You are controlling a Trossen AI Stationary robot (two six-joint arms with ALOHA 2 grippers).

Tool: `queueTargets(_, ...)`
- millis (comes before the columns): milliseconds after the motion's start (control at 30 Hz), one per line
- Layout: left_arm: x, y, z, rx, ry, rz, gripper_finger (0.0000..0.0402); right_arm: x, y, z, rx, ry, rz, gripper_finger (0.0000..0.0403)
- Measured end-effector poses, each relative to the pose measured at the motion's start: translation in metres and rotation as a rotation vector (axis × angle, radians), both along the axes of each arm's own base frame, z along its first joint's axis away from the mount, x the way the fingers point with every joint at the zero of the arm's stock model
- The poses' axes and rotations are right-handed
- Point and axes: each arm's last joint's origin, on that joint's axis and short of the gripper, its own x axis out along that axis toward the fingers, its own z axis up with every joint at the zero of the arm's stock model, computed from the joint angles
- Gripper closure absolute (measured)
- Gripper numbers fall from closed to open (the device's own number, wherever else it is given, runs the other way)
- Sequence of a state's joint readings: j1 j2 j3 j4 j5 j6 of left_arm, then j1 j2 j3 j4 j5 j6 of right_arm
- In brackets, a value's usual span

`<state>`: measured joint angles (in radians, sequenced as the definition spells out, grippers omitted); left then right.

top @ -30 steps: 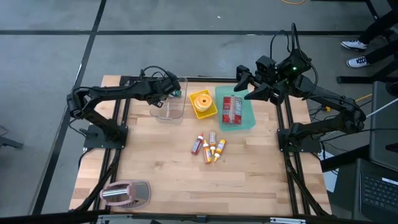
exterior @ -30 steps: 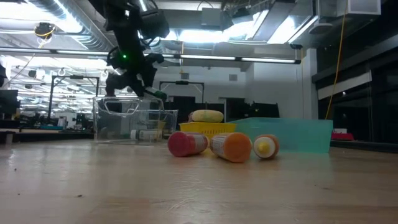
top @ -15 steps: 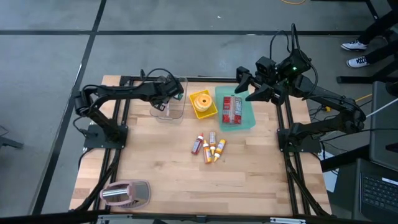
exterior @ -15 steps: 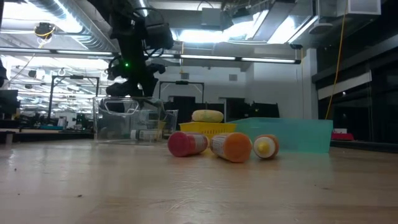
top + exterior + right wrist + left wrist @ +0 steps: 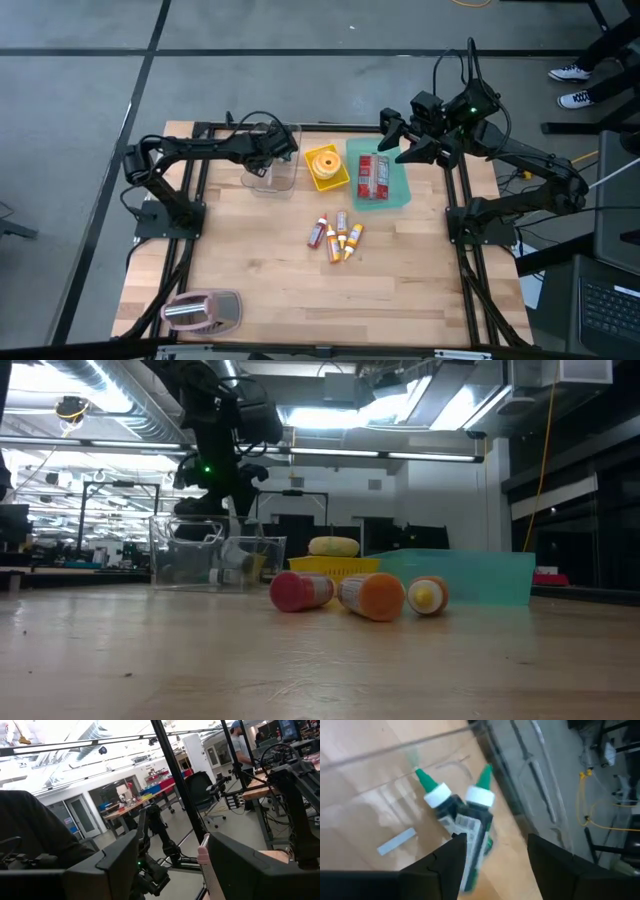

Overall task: Pick & Place Food Item
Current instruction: Put the green food coloring bottle into the transparent bin, then put the orange food coloring bottle into the transparent bin

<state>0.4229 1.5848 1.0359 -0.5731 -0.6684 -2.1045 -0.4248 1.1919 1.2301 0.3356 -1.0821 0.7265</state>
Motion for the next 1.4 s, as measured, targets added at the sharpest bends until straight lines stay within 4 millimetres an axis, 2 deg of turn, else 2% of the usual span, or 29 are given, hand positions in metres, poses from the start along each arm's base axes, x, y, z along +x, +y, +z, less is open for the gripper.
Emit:
queueTargets(267, 0.007, 0.002, 0.005, 0.079, -0.067, 0.006, 0.0179, 0.0, 0.0, 0.0, -0.001, -0.001, 0.0, 0.0166)
queueTargets(467, 0.02, 0.004, 0.015, 0.205, -0.148, -0.011, 0.0181, 0.0, 0.0, 0.0, -0.001, -0.001, -0.001, 0.0166)
queueTargets(600, 0.029, 0.003, 0.027, 0.357, -0.12, -0.051, 0.0179, 0.0, 0.0, 0.0, 0.0, -0.002, -0.003, 0.0166)
queueTargets(667, 0.035, 0.002, 0.041, 0.468, 0.01, -0.196, 0.0179, 0.0, 0.0, 0.0, 0.002, -0.006, -0.017, 0.0166)
queueTargets(833, 0.047, 0.001, 0.084, 0.735, 0.352, -0.699, 0.019, 0.001, -0.002, 0.001, -0.003, -0.031, -0.071, 0.0166)
queueTargets(967, 0.047, -0.013, 0.125, 0.859, 0.515, -0.886, 0.0203, 0.001, -0.002, 0.001, -0.002, -0.034, -0.082, 0.0166)
queueTargets(1133, 0.041, -0.032, 0.166, 0.898, 0.82, -1.107, 0.0212, 0.002, -0.003, 0.001, 0.018, -0.035, -0.122, 0.0166)
queueTargets(1400, 0.023, -0.059, 0.204, 0.829, 1.199, -1.429, 0.0214, 0.005, -0.007, 0.003, 0.058, -0.083, -0.325, 0.0166)
